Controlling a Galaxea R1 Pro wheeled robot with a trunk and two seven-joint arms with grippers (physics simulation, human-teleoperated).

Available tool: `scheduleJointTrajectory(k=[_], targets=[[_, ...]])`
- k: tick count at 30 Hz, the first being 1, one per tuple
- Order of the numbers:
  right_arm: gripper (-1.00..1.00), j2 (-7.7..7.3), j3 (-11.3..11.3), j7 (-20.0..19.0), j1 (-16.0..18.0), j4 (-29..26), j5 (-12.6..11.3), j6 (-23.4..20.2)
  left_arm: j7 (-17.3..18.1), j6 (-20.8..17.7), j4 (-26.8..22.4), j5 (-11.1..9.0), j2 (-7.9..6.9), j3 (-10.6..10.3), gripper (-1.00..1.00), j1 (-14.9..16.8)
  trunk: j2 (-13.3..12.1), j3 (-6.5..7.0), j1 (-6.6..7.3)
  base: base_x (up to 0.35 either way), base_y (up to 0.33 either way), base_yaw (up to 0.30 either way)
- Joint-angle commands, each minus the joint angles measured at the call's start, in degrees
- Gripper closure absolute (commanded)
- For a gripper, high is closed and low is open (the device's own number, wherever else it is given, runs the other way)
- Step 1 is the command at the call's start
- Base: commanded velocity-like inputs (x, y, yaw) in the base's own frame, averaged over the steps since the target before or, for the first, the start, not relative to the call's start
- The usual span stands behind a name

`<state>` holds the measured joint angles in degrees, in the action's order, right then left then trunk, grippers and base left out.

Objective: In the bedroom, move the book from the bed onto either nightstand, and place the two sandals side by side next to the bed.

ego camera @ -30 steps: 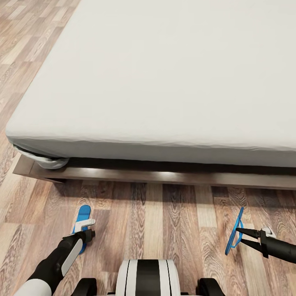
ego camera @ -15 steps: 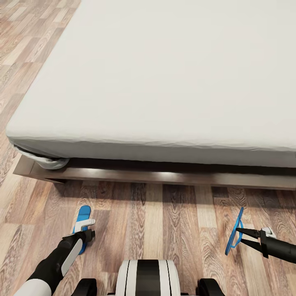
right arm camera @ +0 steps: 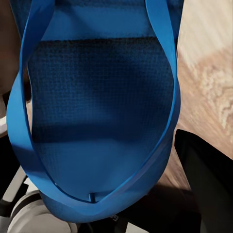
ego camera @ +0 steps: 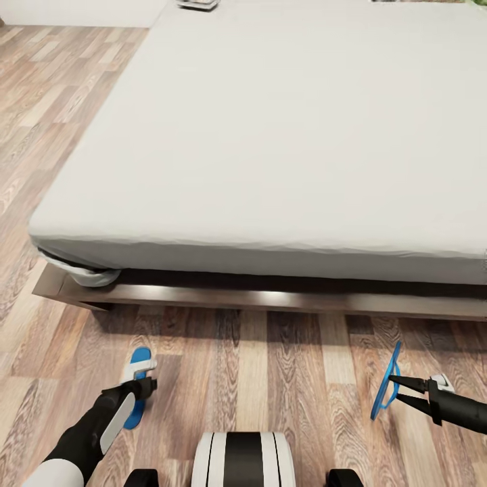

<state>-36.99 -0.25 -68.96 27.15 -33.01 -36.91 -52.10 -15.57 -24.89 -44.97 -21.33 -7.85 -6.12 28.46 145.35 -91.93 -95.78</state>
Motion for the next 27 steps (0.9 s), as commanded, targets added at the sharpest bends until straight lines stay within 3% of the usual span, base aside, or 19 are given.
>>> scheduleJointTrajectory(k=[1,2,4,5,9,11,14,16,19,21,24,26,27], targets=[[1.0,-0.01,0.0,-0.1,0.0,0.1,0.0,-0.3,0.6,-0.2,-0.2,-0.7,-0.22,-0.3,-1.0,0.0,0.0,0.2,0.03,0.0,0.0,0.0],[1.0,0.01,0.0,0.0,0.0,0.1,0.0,-0.3,2.7,-0.3,-0.3,-1.0,-0.6,0.0,-1.0,0.0,0.0,0.2,0.03,0.0,0.0,0.0],[1.0,0.06,0.0,0.0,0.0,0.2,0.0,-0.2,12.7,-0.5,-0.4,-2.8,-2.96,1.3,-1.0,0.0,0.0,0.2,0.03,0.0,0.0,0.0],[1.0,0.06,0.0,0.0,0.0,0.2,0.0,-0.2,15.2,-0.5,-0.4,-3.3,-3.5,1.6,-1.0,0.0,0.0,0.2,0.03,0.0,0.0,0.0],[1.0,0.08,0.0,0.1,0.0,0.3,0.0,-0.2,34.8,-2.9,-0.3,-6.2,-9.31,4.3,-1.0,0.0,0.0,0.2,0.03,0.0,0.0,0.0],[1.0,0.08,0.0,0.2,0.0,0.4,0.0,-0.1,42.0,-5.2,-0.2,-6.6,-10.91,5.3,-1.0,0.0,0.0,0.2,0.03,0.0,0.0,0.0],[1.0,0.08,0.0,0.4,0.0,0.5,0.0,0.1,49.2,-6.3,-0.1,-6.8,-11.59,6.4,-1.0,0.0,0.0,0.2,0.03,0.0,0.0,0.0],[1.0,0.08,0.2,0.6,0.0,0.6,0.0,0.2,51.9,-6.6,0.0,-6.8,-11.74,6.7,-1.0,0.0,0.0,0.2,0.03,0.0,0.0,0.0],[1.0,0.08,0.4,1.4,0.0,1.1,0.3,0.4,53.2,-6.7,0.0,-6.8,-11.8,6.8,-1.0,0.0,0.0,0.2,0.03,0.0,0.0,0.0],[1.0,0.08,0.5,5.7,0.0,1.8,2.3,0.6,53.6,-6.8,0.0,-6.8,-11.82,6.9,-1.0,0.0,0.0,0.2,0.03,0.0,0.0,0.0],[1.0,0.13,0.1,16.6,0.0,2.0,8.2,3.8,53.8,-6.8,0.1,-6.8,-11.83,6.9,-1.0,0.0,0.0,0.2,0.03,0.0,0.114,0.0],[1.0,0.32,0.1,24.1,0.0,2.2,11.3,9.3,53.8,-6.9,0.1,-6.8,-11.83,6.9,-1.0,0.0,0.0,0.2,0.03,0.0,0.215,0.0],[1.0,0.42,0.2,29.7,0.0,2.2,13.0,12.8,53.7,-7.0,0.1,-6.8,-11.83,6.9,-1.0,0.0,0.0,0.2,0.03,0.0,0.272,0.0]])
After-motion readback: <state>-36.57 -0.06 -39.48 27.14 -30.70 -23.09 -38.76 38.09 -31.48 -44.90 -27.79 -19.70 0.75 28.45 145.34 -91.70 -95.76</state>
